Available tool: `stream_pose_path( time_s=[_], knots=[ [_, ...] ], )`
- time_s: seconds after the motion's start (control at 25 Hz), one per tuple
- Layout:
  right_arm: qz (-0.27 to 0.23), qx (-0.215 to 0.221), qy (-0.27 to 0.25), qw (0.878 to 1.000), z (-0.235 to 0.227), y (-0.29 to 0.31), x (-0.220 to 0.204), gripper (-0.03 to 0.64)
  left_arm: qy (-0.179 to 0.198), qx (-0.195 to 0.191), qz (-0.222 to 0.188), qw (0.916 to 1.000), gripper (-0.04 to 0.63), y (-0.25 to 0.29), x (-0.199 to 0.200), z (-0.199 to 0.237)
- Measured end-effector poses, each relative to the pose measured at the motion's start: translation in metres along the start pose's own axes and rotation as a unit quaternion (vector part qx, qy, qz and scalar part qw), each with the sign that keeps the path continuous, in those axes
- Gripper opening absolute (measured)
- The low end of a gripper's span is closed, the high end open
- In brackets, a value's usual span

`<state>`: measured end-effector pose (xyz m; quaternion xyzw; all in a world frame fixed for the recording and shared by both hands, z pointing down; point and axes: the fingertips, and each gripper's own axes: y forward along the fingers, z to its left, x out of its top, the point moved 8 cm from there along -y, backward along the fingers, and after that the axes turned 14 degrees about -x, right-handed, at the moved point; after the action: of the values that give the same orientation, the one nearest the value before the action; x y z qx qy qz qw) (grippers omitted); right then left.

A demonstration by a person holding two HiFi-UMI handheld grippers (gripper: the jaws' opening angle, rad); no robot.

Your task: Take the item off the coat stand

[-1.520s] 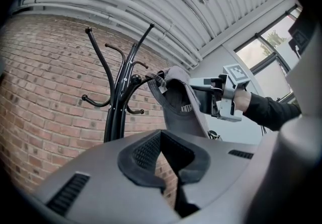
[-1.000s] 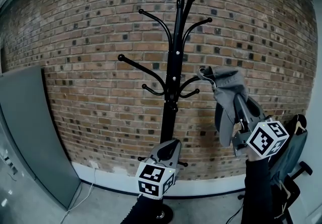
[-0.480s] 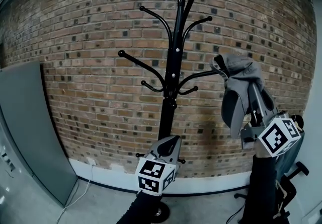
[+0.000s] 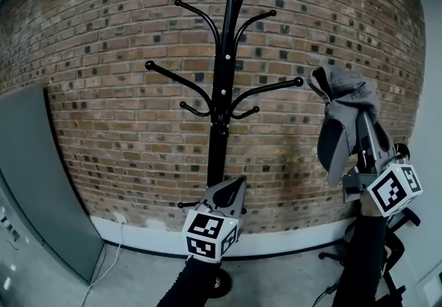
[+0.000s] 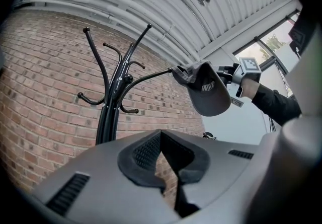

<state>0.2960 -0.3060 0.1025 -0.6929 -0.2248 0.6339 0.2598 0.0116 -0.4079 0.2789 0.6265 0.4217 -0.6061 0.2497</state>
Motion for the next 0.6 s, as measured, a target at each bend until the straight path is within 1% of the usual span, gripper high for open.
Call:
stream_pose_path(
  time_s=[0.28, 0.6],
  knots=[
    [0.053, -0.023, -0.018, 0.998, -0.022, -0.032, -0.030, 0.026, -0.008, -0.014, 0.000, 0.9999, 0.008, 0.006, -0.005, -0.010],
    [0.092, -0.039, -0.043, 0.994, -0.040, -0.067, -0.059, 0.026, -0.020, -0.028, 0.013, 0.9993, 0.008, 0.007, -0.021, -0.021]
  ],
)
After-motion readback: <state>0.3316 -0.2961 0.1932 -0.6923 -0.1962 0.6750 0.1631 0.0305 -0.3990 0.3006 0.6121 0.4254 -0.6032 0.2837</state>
